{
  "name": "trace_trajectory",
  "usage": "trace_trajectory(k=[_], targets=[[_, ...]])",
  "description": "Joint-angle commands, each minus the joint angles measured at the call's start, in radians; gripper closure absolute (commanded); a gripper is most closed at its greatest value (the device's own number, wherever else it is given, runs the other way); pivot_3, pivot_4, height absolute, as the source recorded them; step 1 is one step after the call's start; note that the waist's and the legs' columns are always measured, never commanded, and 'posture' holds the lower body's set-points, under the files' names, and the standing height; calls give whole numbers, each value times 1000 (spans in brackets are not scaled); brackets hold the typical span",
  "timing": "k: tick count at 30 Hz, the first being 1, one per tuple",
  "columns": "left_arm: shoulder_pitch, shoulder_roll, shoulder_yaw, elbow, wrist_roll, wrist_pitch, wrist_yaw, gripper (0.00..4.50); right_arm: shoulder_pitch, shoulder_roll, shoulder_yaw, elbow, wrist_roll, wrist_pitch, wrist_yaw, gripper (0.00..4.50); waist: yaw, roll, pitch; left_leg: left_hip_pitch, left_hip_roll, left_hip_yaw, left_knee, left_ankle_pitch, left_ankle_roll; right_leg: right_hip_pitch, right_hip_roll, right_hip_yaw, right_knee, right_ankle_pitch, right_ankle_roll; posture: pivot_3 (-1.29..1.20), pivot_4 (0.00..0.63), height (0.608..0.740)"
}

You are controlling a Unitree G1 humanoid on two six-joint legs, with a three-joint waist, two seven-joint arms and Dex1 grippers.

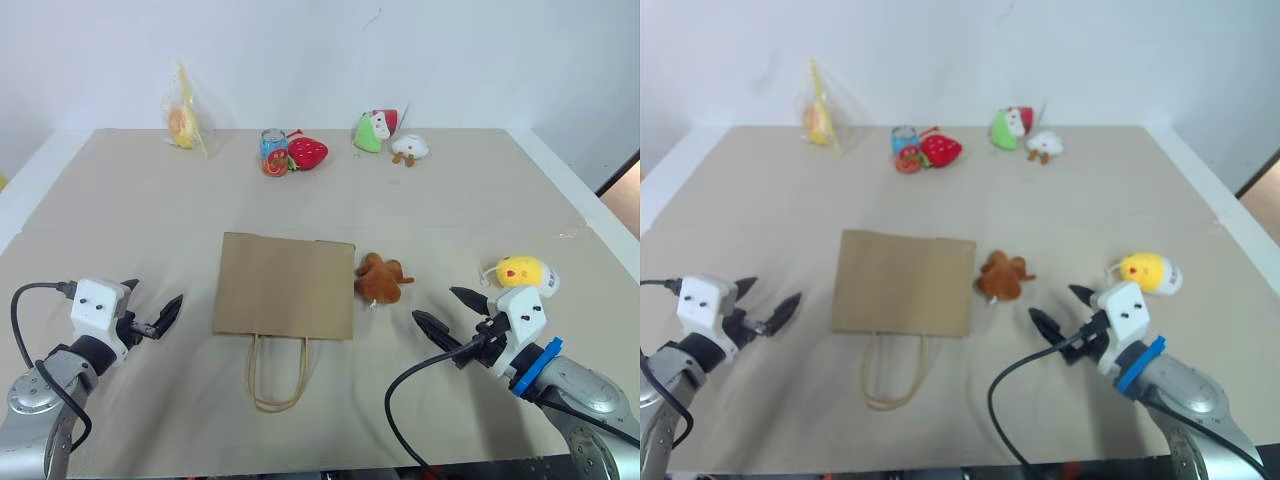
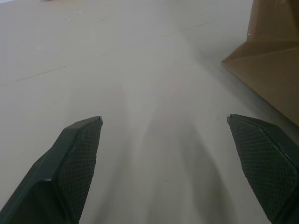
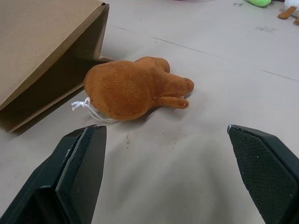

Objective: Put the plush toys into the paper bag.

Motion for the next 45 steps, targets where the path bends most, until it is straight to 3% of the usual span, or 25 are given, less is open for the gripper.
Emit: trace_trajectory(k=[1,16,21,25,28,32,37,45], targets=[[-17,9,0,-9,-5,-29,-18,80,-21,-18,-15,-12,22,-1,22,0,0,0,0,0,0,0,0,0,0,0,0,0,0,0,0,0,150,740],[-13,6,-38,-25,-12,-72,-80,80,-51,-27,7,20,16,-26,78,0,0,0,0,0,0,0,0,-1,0,0,1,0,0,-1,0,0,150,740],[-25,54,-74,-81,11,-118,-142,80,-191,-93,10,-12,213,85,197,0,0,0,0,0,0,0,0,-1,0,0,1,0,0,-1,0,0,150,740],[-49,113,-133,-108,17,-159,-239,80,-417,-170,150,-27,369,177,426,0,-3,-2,0,0,1,1,0,-1,0,0,2,1,0,-1,0,0,150,740],[-78,137,-183,-119,18,-177,-288,80,-491,-233,245,-21,372,172,616,0,0,-1,1,2,2,-1,1,0,0,1,5,1,0,0,0,0,150,740],[-98,185,-262,-138,42,-242,-390,80,-583,-231,328,48,323,109,723,0,7,-2,0,1,2,-3,0,-1,0,1,7,0,0,-1,-1,0,150,740],[-85,256,-320,-123,95,-370,-518,80,-628,-200,368,103,268,67,732,0,2,-2,0,-1,2,-3,0,-4,-1,0,9,1,0,-2,2,0,150,740],[-93,324,-306,-10,135,-554,-614,80,-598,-182,357,97,235,52,680,0,2,-1,1,0,5,-3,0,-5,-1,0,9,0,2,-2,1,0,150,740]])
